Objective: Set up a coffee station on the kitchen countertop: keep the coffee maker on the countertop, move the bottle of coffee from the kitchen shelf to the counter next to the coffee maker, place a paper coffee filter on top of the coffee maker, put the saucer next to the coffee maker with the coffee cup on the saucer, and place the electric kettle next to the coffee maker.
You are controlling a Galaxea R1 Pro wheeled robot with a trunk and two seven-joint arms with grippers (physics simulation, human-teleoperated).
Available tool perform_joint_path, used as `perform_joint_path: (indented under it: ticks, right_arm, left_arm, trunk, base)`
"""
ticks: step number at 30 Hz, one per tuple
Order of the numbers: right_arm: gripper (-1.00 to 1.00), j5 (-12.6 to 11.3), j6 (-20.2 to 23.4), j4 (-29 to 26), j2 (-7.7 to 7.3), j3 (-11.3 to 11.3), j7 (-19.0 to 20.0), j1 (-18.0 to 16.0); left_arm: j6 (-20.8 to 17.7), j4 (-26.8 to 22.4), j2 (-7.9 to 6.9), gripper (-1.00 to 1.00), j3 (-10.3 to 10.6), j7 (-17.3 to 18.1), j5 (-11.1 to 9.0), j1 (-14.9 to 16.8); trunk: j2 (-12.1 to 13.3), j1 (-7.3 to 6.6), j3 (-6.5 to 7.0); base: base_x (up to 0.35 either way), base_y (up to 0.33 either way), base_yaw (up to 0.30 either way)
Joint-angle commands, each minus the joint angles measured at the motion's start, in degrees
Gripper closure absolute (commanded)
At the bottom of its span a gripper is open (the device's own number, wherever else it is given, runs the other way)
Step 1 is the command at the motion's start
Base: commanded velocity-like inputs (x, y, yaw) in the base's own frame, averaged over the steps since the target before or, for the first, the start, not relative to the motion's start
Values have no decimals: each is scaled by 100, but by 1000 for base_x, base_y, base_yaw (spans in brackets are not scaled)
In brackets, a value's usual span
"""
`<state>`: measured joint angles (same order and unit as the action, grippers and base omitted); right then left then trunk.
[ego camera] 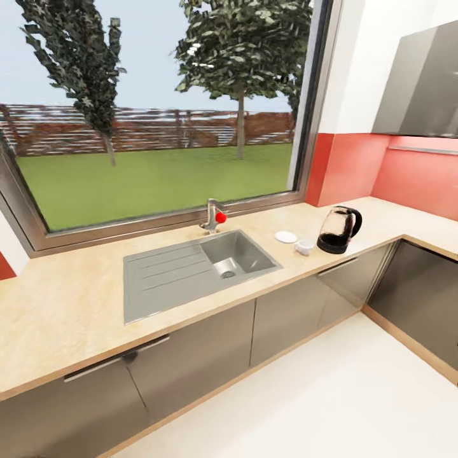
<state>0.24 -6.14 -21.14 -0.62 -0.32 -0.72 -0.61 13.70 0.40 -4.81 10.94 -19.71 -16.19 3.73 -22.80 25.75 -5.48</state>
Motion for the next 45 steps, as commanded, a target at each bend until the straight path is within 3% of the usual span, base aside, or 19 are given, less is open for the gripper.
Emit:
perform_joint_path:
  ticks: [1,19,45]
  right_arm:
    - [-100,2,-18,5,1,-1,-7,-3]
    - [-100,11,-18,5,1,6,-7,-3]
    - [-100,11,-18,6,1,15,-7,-3]
  left_arm:
    - [19,4,-1,-100,49,-13,-51,5]
    - [28,4,2,-100,49,2,-66,5]
    - [28,4,6,-100,31,2,-115,5]
  trunk:
    - [-13,4,-13]
    - [-13,4,-13]
    - [-13,4,-13]
  base:
    - [3,-273,30]
    - [45,-274,3]
    - [173,-232,0]
